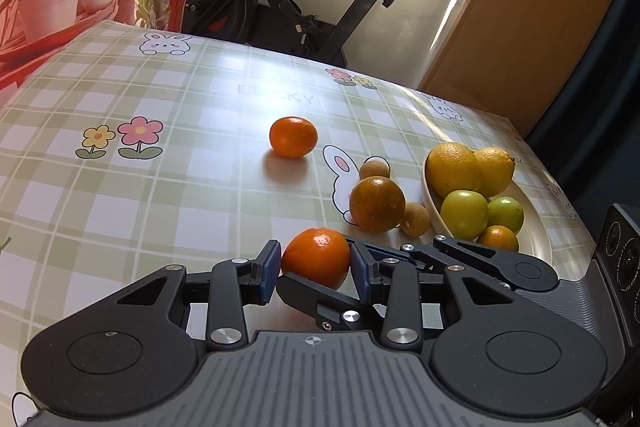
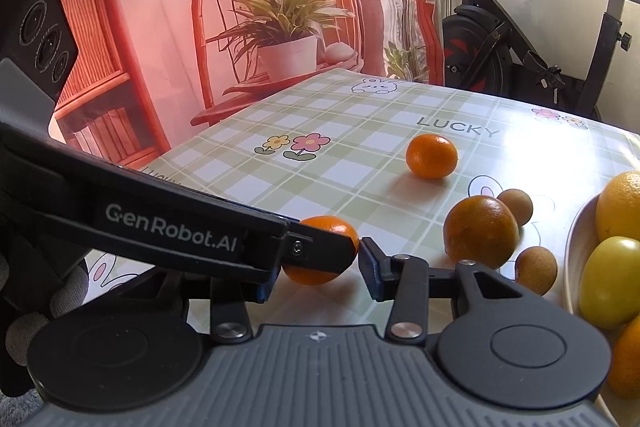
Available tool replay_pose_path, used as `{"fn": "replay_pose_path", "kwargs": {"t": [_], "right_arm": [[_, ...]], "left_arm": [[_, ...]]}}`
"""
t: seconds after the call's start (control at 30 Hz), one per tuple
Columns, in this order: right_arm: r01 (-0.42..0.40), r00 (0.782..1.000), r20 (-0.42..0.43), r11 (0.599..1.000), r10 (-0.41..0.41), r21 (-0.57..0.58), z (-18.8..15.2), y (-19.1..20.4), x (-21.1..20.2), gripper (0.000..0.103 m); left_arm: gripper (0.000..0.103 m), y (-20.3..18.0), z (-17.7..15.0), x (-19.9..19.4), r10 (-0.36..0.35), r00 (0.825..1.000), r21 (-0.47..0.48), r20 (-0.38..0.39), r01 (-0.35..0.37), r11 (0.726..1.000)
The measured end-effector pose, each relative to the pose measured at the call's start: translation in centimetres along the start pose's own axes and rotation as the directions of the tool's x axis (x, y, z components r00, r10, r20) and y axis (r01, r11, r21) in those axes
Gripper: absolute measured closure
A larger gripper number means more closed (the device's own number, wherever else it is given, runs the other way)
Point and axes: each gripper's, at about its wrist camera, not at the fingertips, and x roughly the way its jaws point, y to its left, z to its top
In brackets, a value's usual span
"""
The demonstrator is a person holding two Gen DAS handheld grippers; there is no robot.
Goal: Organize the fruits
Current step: 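Carry the tangerine with the left gripper over the cream plate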
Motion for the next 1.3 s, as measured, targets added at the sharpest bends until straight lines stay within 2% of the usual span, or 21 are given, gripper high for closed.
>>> {"fn": "replay_pose_path", "kwargs": {"t": [0.3,0.47,0.77,1.07,1.2,1.3], "right_arm": [[0.064,0.994,0.084,0.996,-0.068,0.057,-0.7,-2.0,-5.0,0.058],[0.115,0.984,0.129,0.990,-0.125,0.084,-0.8,-3.1,-7.4,0.058],[0.161,0.962,0.189,0.969,-0.196,0.186,-1.4,-6.3,-11.6,0.058],[0.225,0.926,0.235,0.931,-0.297,0.289,-2.6,-11.1,-15.5,0.058],[0.256,0.910,0.237,0.911,-0.340,0.323,-2.8,-13.6,-16.3,0.058],[0.283,0.907,0.217,0.904,-0.361,0.322,-3.1,-15.3,-16.0,0.058]], "left_arm": [[0.063,-5.3,0.6,0.1,-0.045,0.999,0.081,0.027,0.043,0.996],[0.063,-8.2,1.2,0.5,-0.049,0.998,0.138,0.034,0.044,0.989],[0.063,-13.9,1.7,1.9,-0.098,0.995,0.242,0.020,0.090,0.966],[0.062,-20.1,3.0,5.7,-0.148,0.989,0.353,-0.004,0.140,0.925],[0.062,-21.1,3.2,8.0,-0.158,0.987,0.347,-0.037,0.161,0.924],[0.062,-21.7,3.0,9.8,-0.165,0.984,0.327,-0.066,0.177,0.928]]}}
